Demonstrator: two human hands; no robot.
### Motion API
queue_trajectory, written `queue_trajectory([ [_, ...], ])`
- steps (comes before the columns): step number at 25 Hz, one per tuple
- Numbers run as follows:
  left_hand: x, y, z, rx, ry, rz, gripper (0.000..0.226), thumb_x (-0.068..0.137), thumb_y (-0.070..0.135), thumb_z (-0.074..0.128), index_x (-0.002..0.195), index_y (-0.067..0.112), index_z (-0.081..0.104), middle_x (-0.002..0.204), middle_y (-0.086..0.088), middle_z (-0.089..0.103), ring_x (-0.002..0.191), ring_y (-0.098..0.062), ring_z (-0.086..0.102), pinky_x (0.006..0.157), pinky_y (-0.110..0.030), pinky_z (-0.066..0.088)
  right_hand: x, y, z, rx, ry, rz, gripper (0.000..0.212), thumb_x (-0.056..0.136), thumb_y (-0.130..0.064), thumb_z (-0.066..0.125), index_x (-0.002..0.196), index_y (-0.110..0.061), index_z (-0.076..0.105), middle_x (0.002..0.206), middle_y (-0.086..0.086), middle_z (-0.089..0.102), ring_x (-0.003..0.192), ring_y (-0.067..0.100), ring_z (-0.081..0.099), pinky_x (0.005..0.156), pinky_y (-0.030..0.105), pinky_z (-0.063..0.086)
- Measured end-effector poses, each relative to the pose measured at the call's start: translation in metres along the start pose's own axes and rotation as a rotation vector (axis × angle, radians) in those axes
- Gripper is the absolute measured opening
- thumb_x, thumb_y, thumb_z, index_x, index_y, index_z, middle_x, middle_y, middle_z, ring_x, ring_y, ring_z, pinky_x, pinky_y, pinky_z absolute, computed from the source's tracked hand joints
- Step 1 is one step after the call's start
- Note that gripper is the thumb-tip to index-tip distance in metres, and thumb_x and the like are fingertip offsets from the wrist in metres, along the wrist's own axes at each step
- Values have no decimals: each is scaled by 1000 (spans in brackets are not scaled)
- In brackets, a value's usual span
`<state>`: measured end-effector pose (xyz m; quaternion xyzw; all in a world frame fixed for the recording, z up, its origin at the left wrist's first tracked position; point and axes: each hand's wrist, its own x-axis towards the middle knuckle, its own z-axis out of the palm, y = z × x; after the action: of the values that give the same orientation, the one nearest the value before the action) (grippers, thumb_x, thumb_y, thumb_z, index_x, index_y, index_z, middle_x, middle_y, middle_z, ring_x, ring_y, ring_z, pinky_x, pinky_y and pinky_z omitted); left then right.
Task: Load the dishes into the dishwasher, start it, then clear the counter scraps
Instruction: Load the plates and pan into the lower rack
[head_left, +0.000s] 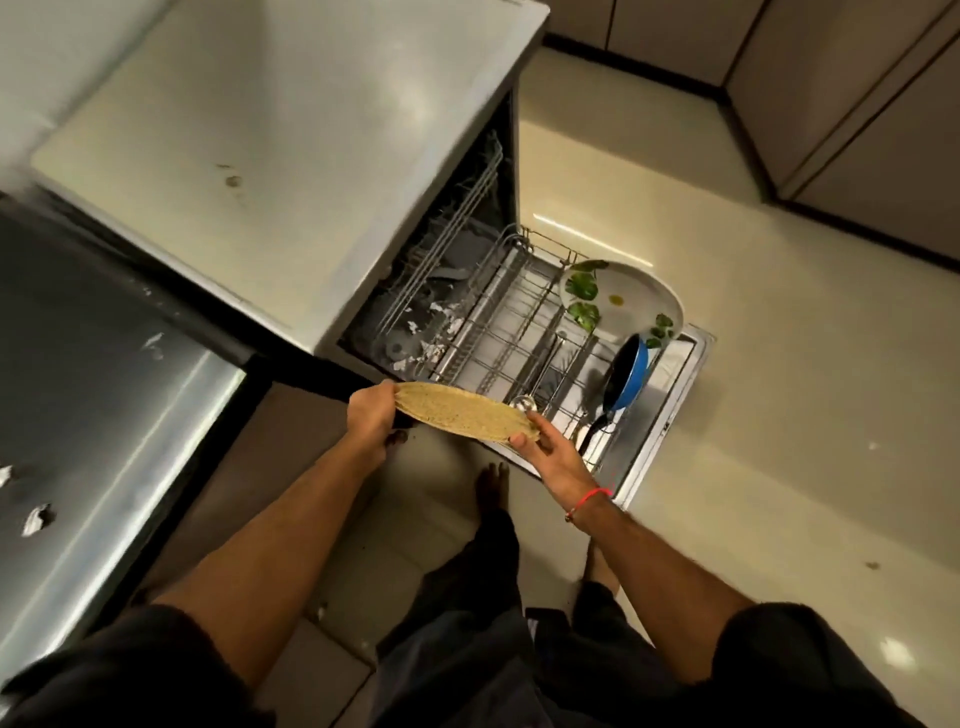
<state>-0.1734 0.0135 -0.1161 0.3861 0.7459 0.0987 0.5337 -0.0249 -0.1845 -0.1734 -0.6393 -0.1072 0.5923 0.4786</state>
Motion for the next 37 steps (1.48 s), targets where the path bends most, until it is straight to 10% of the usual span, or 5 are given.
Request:
queue_trajectory([
  [5,102,1,48,148,-50,-59,14,98,23,52,95,16,64,80,-6,62,52,-14,63,44,-22,44,76,35,8,67,91,147,92,71,-48,76,149,-17,39,136,-2,58,121,6,56,106,21,44],
  [10,204,-25,88,185,-10,-89,13,96,21,56,107,20,63,100,-7,64,68,-14,59,51,-26,45,168,99,18,161,154,144,59,68,-53,81,121,-36,59,108,-27,69,106,-9,61,110,31,43],
  [14,274,-49,116,213,-14,-114,18,99,23,54,116,25,59,106,-2,62,73,-9,57,55,-30,47,222,136,25,140,191,175,99,59,-67,79,143,-26,47,124,-15,63,118,2,57,108,29,43],
  [22,347,-75,146,406,-72,-168,19,106,26,39,90,25,50,74,8,51,59,-2,48,39,-10,36,281,182,27,79,174,181,87,75,-57,76,147,-26,40,126,-17,56,121,6,52,108,29,40],
  [37,347,-77,143,405,-14,-117,23,102,30,45,113,18,61,85,2,65,51,-6,57,37,-11,38,293,167,32,-90,245,203,73,90,-48,66,150,-21,35,146,3,51,133,20,48,112,42,40],
])
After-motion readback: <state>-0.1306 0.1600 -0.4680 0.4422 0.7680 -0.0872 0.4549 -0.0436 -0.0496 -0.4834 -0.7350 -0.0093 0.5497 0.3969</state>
